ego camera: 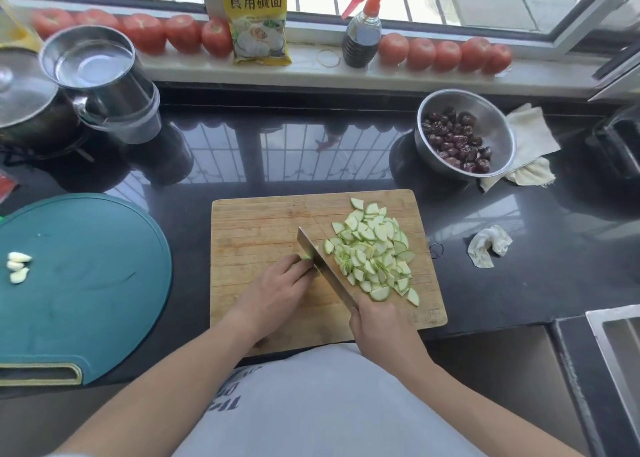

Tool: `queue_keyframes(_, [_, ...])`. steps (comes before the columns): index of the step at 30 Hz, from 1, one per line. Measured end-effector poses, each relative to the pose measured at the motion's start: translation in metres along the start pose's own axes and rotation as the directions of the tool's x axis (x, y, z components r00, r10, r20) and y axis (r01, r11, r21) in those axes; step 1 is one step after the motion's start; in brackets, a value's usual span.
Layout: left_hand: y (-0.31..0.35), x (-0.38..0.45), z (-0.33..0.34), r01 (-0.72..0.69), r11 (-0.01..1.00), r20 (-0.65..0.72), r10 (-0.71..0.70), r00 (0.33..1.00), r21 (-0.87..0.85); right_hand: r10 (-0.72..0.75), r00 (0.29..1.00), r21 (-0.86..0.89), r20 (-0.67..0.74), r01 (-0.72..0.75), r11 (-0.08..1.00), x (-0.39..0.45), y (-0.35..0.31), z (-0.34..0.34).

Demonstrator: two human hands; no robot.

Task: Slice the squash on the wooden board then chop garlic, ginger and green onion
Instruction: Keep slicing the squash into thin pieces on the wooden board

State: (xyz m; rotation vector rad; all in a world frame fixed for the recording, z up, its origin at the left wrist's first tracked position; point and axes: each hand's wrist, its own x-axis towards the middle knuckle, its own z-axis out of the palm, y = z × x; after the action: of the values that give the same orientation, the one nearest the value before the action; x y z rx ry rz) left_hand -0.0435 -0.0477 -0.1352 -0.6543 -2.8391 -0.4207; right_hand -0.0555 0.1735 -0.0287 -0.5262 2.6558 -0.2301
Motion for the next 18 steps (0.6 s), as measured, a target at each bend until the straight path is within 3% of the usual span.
queue_keyframes(8, [0.001,-0.001,0.006,0.007,1.000,-0.023,-0.008,1.000,-0.018,0.022,1.000,-0.069,0.013,-0.021,0.997,0.004,0.001,0.007])
queue_keyframes(18, [0.003,0.001,0.002,0.019,0.999,-0.067,-0.021,0.998,-0.031,0.035,0.999,0.124,-0.026,-0.032,0.992,0.024,-0.009,0.012])
